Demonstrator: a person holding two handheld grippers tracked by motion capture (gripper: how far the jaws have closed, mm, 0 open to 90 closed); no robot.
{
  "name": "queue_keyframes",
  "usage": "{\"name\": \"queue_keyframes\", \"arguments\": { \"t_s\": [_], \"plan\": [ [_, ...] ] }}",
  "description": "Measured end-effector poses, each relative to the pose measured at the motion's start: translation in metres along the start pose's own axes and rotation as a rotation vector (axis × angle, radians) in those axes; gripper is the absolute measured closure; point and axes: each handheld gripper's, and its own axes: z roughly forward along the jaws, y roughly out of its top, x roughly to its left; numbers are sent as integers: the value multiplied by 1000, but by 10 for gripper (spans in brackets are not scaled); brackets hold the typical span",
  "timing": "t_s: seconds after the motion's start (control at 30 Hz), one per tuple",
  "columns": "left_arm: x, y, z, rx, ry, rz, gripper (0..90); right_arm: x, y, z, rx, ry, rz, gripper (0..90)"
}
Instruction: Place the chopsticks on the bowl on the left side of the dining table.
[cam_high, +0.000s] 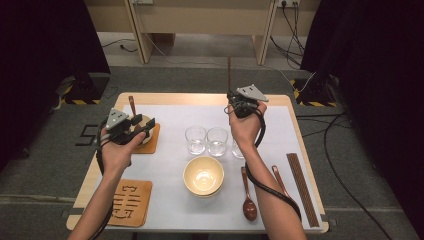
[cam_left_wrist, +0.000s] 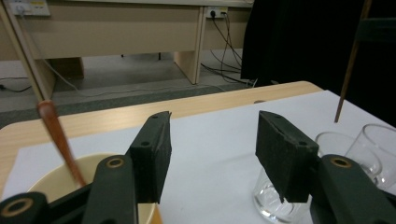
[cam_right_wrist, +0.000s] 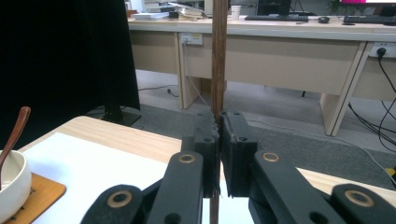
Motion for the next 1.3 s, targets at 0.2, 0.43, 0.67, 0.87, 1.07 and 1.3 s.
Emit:
{"name": "queue_keyframes", "arguments": {
  "t_s": [0.2, 0.43, 0.67, 0.87, 1.07, 1.3],
  "plan": [
    [-12, 19, 20, -10, -30, 33, 454, 1, -1, 1, 3, 6, 11, 856],
    [-27, 36, 39, -18, -85, 69, 461, 2, 1, 0, -4, 11, 13, 856],
    [-34, 50, 53, -36, -114, 71, 470, 5, -1, 0, 3, 19, 7, 856],
    [-46, 63, 68, -36, -147, 94, 472, 9, -2, 3, 6, 26, 6, 856],
    [-55, 69, 79, -34, -167, 110, 475, 12, -3, 3, 8, 34, -3, 856],
    [-69, 77, 91, -30, -192, 131, 478, 16, -4, 5, 9, 40, -6, 856]
  ]
}}
